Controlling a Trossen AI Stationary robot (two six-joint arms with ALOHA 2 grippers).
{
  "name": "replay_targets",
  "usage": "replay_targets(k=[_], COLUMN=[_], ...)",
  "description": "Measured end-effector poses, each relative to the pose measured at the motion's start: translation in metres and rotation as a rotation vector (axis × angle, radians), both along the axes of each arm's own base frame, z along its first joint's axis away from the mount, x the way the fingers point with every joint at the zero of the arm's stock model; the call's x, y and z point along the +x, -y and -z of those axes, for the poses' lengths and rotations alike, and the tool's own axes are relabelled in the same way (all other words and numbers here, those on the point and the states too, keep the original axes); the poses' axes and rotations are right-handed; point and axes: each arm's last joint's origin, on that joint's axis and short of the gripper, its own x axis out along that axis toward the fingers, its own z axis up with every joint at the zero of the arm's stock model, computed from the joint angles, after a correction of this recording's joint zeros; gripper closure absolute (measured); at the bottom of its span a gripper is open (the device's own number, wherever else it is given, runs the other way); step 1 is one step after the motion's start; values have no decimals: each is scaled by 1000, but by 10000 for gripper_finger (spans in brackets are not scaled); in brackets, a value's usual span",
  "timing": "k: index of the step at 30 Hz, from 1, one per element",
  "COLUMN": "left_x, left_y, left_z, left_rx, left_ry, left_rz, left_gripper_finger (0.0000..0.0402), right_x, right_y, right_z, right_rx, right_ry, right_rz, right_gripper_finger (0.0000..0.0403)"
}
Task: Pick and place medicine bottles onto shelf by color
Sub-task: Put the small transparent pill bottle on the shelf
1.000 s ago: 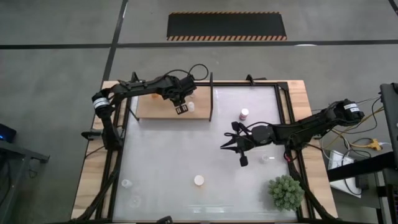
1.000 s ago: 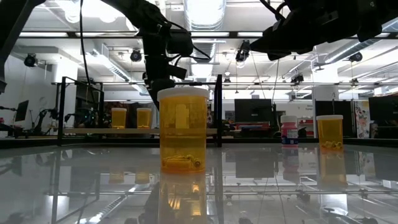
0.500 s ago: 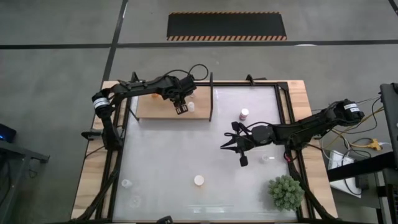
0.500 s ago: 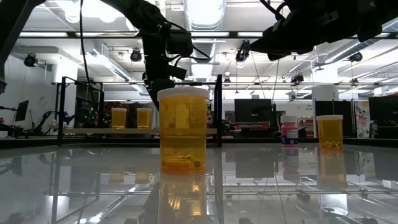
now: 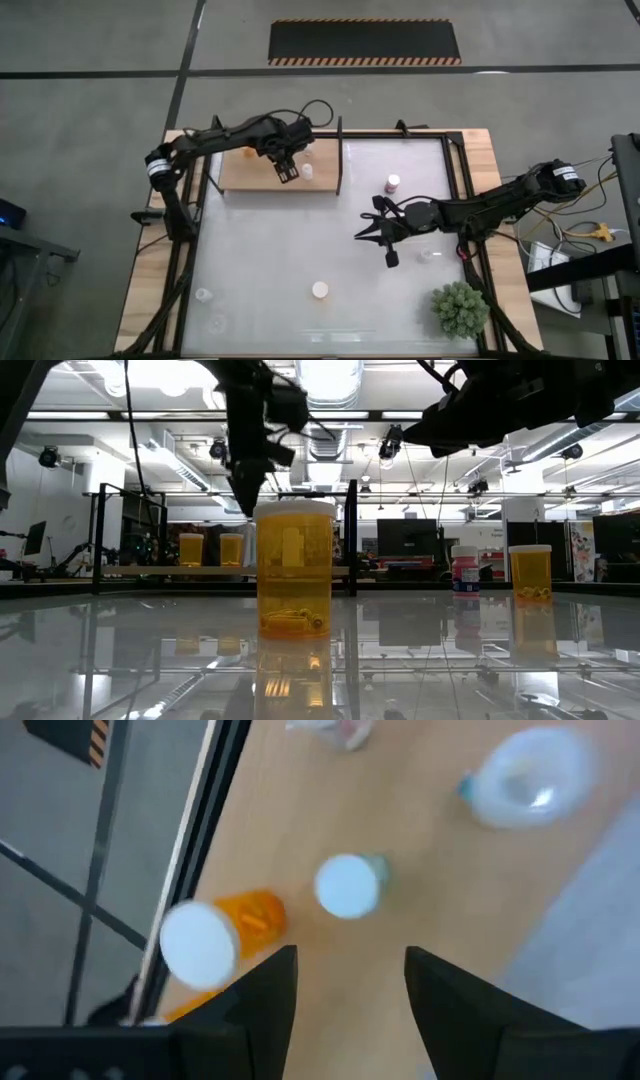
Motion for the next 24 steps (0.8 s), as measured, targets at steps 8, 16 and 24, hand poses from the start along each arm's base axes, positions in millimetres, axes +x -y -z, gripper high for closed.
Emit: replay_targets(k=[8,16,24], left_x=[-3,-16,-39], left_y=[81,189,278], left_z=[-35,-44,-37], left_rx=[-134,-267,-438], left_ry=[234,362,350], left_rz=[10,8,-29], left_gripper_finger=[232,232,232], right_x=[2,2,2], right_y=[0,0,0], right_z=[-4,-4,-4], right_rx=[-29,-42,-40], right_ry=[20,23,23], right_rz=[-3,-7,-7], right_gripper_finger=[390,390,390])
